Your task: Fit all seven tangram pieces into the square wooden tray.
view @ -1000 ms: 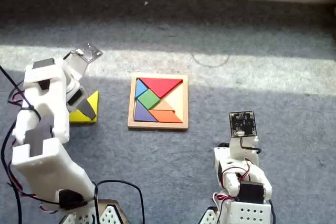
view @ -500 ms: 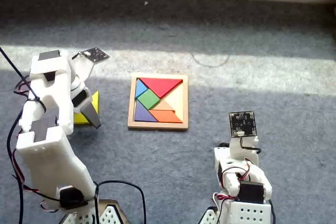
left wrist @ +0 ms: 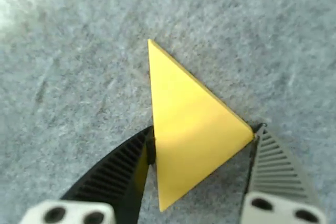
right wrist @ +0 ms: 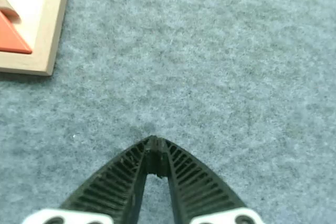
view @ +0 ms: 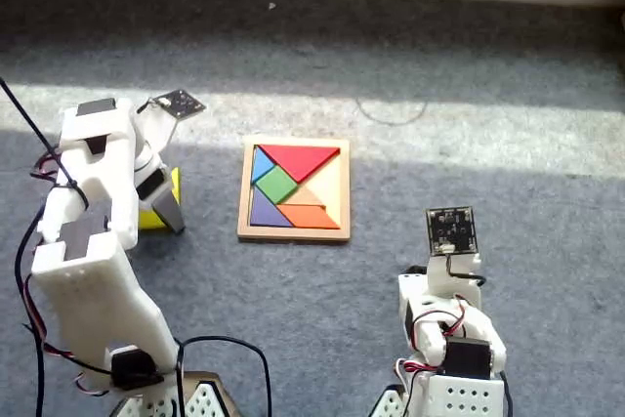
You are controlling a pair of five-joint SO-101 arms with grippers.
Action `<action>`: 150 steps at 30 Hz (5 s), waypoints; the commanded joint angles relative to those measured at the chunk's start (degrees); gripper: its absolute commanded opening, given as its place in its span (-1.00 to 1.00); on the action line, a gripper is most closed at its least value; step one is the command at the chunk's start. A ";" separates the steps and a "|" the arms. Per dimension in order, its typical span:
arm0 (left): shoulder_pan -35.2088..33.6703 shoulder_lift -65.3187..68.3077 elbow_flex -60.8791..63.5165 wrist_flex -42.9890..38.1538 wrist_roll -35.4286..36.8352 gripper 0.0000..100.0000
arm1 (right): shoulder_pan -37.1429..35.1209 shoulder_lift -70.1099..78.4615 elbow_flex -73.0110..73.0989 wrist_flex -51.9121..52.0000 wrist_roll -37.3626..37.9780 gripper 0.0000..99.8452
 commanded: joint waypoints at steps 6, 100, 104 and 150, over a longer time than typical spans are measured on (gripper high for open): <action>3.38 -6.99 0.40 4.48 0.18 -0.71 | 0.75 -0.92 1.71 0.13 -0.09 -0.98; 38.73 -33.27 28.18 -32.79 44.04 -0.99 | 2.51 -0.92 1.71 -0.31 0.00 -0.98; 41.45 -33.10 28.35 -32.62 41.76 -0.94 | 2.51 -0.92 1.71 -0.31 0.00 -0.98; 43.03 -33.10 29.93 -40.62 48.62 -0.63 | 2.51 -0.92 1.71 -0.31 0.00 -0.98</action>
